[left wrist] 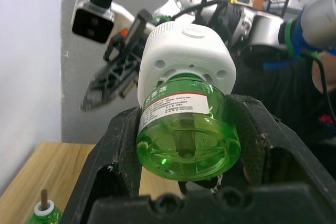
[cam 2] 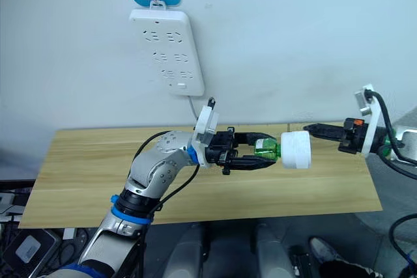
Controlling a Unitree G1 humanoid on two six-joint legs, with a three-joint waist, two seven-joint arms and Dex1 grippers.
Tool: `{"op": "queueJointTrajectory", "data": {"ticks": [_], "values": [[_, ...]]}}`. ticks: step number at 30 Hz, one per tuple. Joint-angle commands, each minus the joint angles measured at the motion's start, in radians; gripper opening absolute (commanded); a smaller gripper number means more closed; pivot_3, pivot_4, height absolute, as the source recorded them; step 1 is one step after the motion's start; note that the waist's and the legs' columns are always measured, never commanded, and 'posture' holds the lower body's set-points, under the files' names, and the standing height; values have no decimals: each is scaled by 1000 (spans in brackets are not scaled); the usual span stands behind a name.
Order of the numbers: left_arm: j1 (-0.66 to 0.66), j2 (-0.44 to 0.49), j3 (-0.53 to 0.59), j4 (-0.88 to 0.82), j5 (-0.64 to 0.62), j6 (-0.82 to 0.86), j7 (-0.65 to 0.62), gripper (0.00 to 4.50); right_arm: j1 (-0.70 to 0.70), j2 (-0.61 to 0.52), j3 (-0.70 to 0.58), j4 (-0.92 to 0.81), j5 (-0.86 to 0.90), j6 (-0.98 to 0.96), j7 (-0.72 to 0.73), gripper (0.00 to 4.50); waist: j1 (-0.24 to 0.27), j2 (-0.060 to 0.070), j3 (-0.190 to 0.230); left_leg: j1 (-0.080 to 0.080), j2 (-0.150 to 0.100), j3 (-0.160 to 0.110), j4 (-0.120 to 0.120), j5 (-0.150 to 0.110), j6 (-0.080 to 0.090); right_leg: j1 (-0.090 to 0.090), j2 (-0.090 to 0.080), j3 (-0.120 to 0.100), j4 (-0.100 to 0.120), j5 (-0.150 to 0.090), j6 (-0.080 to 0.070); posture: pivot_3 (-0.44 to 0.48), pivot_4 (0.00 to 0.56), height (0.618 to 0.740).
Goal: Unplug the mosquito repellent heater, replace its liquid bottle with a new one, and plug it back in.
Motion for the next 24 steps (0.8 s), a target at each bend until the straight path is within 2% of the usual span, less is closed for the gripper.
{"op": "queueJointTrajectory", "data": {"ticks": [1, 5, 10, 14, 17, 19, 22, 24], "values": [[-13, -25, 37, -32, -37, 19, 54, 2333, 51, -2, -49, -129, 159, 55, -49, 61, 8, 0, 0, 0, 0, 0, 0, 0, 0, 0, 0, 0, 0, 0, 0, 141, 292, 740], [-6, -35, 49, -29, -29, 20, 86, 2333, 173, -83, -42, -254, 438, 26, -117, 61, 11, 0, 0, -1, -1, 0, -1, 0, 0, 0, -1, 0, 0, 0, 0, 137, 288, 740], [-3, -35, 39, -10, -4, -10, 89, 2333, 216, -143, -55, -339, 489, -42, -58, 61, 8, 0, 0, -1, -1, 0, 2, 0, 0, 1, -1, 0, 0, 0, 0, 130, 281, 740], [4, -29, 15, -6, 17, -36, 69, 2333, 82, -162, -18, -311, 489, -64, -4, 61, 1, 0, 0, 0, -1, 0, 3, 0, 0, 1, -1, 1, 1, 0, 1, 120, 273, 740], [9, -31, 4, -3, 24, -43, 58, 2333, -48, -144, 33, -267, 489, -70, -36, 61, -3, 0, -1, 1, -1, 0, 4, 0, 0, 1, -1, 1, 2, 0, 1, 111, 270, 740], [11, -33, -3, -5, 23, -43, 51, 2333, -121, -109, 66, -213, 489, -86, -119, 61, -3, 0, -1, 0, -1, 0, 4, 0, 0, 1, -1, 1, 1, 0, 1, 105, 264, 740], [16, -29, -12, -17, 17, -36, 42, 2333, -204, -75, 120, -122, 469, -163, -345, 61, -6, -1, -1, -1, -1, 0, 4, 0, 0, 1, -1, 1, 1, 0, 1, 105, 258, 740], [19, -26, -12, -23, 15, -32, 38, 2333, -231, -54, 127, -68, 347, -174, -391, 61, -6, -1, -1, -3, -1, 0, 4, 0, 0, -1, -1, 1, 1, 0, 1, 112, 256, 740]]}}
